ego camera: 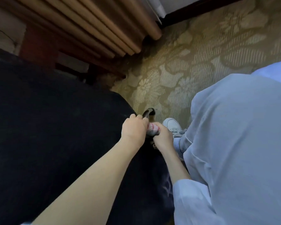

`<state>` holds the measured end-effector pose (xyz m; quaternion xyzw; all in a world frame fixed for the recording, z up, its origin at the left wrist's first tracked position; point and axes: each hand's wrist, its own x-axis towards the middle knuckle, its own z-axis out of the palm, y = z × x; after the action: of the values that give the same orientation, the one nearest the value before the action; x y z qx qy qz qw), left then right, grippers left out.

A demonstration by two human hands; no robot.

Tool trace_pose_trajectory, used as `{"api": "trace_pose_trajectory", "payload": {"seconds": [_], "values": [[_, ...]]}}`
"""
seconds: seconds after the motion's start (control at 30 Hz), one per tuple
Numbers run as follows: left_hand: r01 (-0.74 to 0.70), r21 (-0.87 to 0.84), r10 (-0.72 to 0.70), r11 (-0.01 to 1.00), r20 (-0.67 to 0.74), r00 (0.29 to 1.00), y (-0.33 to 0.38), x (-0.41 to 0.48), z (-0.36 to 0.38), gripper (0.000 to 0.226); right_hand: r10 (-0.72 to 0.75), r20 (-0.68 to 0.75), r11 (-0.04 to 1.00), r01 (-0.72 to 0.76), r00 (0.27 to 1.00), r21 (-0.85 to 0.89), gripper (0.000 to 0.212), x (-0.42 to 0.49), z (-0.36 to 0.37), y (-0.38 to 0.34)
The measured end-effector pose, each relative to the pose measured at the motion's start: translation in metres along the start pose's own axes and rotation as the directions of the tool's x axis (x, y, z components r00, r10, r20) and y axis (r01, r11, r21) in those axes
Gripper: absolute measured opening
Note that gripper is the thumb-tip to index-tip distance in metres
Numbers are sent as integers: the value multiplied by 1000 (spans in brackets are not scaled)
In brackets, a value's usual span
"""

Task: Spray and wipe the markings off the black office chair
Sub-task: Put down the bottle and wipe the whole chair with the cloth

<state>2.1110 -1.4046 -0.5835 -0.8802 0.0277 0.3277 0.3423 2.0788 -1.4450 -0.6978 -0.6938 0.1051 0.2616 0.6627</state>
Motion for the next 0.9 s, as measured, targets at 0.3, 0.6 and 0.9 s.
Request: {"api": "trace_pose_trajectory", "payload": {"seconds": [0.3,0.6,0.9], "values": [[56,11,-57,998,221,974,-10,-43,-40,56,-66,136,989,83,988,-122,41,-55,-24,-25],[4,115,-39,993,301,953,2,-179,-74,60,-199,149,979,202,969,-11,57,-192,-35,-29],[-61,185,27,981,179,984,17,-227,-26,58,-119,169,980,89,978,175,38,-232,-18,0]]}}
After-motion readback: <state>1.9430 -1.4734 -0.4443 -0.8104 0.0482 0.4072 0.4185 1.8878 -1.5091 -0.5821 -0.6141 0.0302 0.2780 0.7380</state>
